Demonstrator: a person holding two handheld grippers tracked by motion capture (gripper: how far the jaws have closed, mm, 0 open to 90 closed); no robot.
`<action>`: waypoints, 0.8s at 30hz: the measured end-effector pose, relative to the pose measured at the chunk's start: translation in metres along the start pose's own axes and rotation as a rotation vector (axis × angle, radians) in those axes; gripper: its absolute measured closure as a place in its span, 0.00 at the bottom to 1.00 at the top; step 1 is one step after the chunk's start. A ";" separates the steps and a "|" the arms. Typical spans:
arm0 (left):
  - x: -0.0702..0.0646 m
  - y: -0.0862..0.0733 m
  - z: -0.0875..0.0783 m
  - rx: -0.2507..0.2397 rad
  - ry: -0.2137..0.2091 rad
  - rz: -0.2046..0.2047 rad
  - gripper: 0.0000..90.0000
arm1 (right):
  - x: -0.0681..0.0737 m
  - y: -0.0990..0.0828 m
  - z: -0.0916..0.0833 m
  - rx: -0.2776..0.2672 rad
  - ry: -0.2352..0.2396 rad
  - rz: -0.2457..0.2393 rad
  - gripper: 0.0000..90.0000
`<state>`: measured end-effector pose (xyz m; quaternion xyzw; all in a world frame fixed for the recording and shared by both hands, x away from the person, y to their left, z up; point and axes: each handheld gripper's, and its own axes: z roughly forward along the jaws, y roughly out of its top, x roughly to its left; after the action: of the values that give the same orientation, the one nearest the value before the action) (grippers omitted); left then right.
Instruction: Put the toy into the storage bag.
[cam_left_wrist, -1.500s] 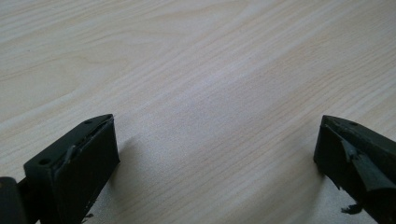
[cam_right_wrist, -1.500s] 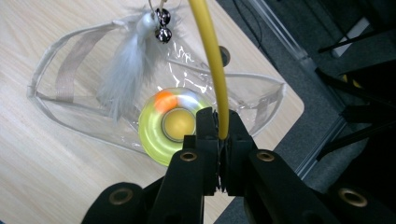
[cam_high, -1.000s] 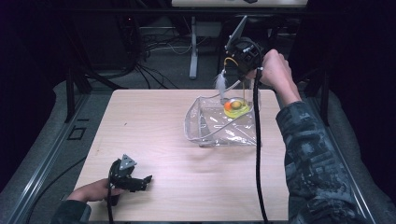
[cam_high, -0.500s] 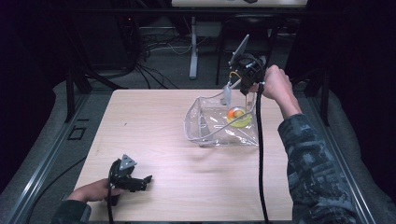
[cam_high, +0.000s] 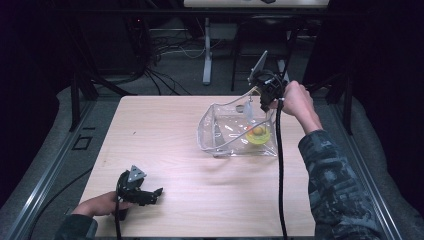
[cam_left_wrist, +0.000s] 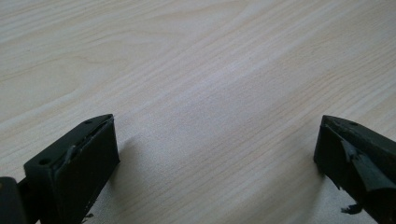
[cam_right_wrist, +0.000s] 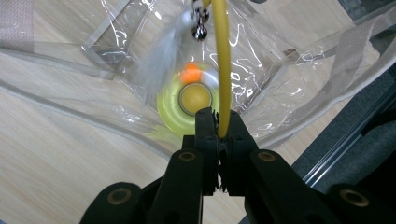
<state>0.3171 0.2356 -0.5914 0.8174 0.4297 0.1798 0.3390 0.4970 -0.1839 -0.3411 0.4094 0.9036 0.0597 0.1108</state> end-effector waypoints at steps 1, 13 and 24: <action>0.000 0.000 0.000 0.000 0.000 0.000 0.00 | 0.000 0.000 0.000 0.009 0.004 -0.001 0.97; 0.000 0.000 0.000 0.005 -0.007 0.005 0.00 | 0.004 -0.006 -0.008 -0.015 0.005 0.003 0.96; 0.000 0.000 0.000 0.005 -0.007 0.005 0.00 | 0.003 -0.029 -0.026 -0.090 0.037 0.010 0.68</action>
<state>0.3170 0.2357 -0.5911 0.8200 0.4268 0.1769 0.3379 0.4680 -0.2012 -0.3218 0.4073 0.8999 0.1084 0.1122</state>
